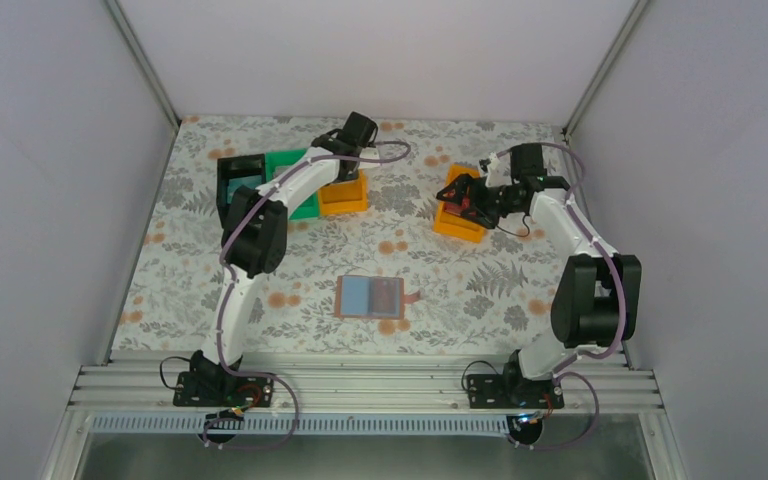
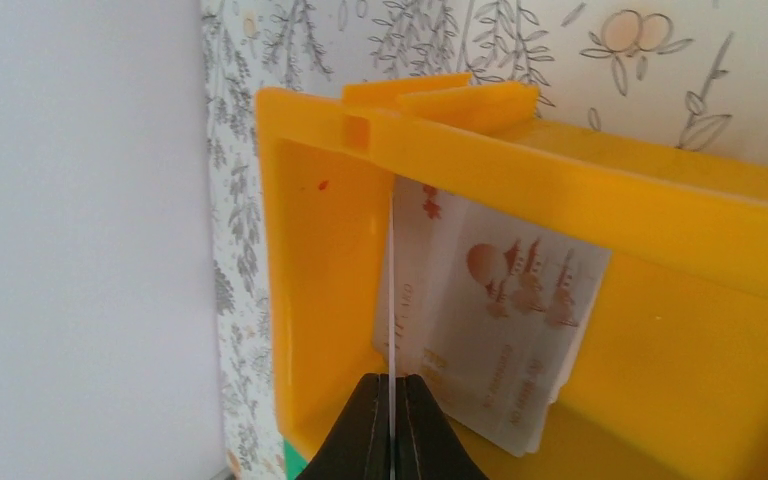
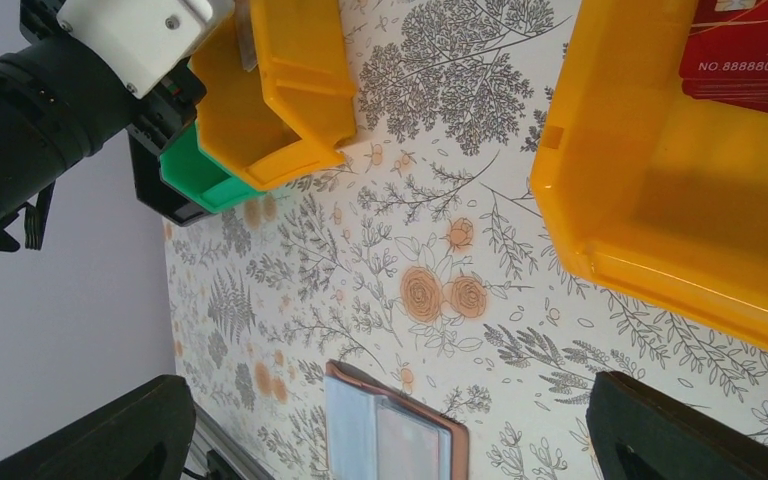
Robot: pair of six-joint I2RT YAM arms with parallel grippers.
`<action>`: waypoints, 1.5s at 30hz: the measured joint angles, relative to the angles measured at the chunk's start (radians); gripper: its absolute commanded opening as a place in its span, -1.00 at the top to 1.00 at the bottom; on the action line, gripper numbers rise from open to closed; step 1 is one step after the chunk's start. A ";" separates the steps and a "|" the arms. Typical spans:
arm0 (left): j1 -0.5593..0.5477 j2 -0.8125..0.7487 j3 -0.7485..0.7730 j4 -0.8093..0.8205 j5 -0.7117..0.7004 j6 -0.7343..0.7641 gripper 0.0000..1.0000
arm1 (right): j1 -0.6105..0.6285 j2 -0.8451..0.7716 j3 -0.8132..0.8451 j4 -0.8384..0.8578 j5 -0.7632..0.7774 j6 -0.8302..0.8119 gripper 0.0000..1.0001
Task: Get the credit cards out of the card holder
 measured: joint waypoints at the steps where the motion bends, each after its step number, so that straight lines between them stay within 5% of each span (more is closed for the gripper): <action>1: -0.001 0.000 0.000 0.005 -0.005 0.003 0.95 | 0.000 0.001 0.000 0.000 -0.003 0.000 -0.99; 7: -0.001 0.008 -0.020 0.042 -0.018 0.026 0.73 | 0.000 0.003 0.000 0.000 -0.010 0.000 -0.99; 16: 0.000 0.034 0.019 0.012 0.002 0.027 -0.18 | 0.000 0.003 0.000 -0.002 -0.009 -0.002 -0.99; 23: 0.011 0.035 0.125 -0.106 0.103 -0.003 -0.50 | 0.000 0.003 0.000 -0.004 -0.009 -0.003 -0.99; 27: 0.030 0.034 0.263 -0.191 0.207 -0.056 -0.52 | 0.001 0.000 0.002 -0.028 0.013 -0.024 -0.99; 34: 0.065 -0.104 0.275 -0.313 0.495 -0.153 -0.43 | 0.099 -0.039 -0.003 -0.105 0.196 -0.065 -0.85; 37: 0.072 -0.275 0.180 -0.325 0.683 -0.254 -0.41 | 0.239 -0.070 -0.059 -0.108 0.280 -0.054 -0.71; 41: 0.105 -0.668 -0.214 -0.204 0.931 -0.525 -0.59 | 0.410 -0.076 -0.143 -0.095 0.340 0.001 -0.59; 45: 0.151 -0.882 -0.535 -0.100 1.035 -0.739 -0.72 | 0.561 -0.044 -0.147 -0.091 0.415 0.070 -0.49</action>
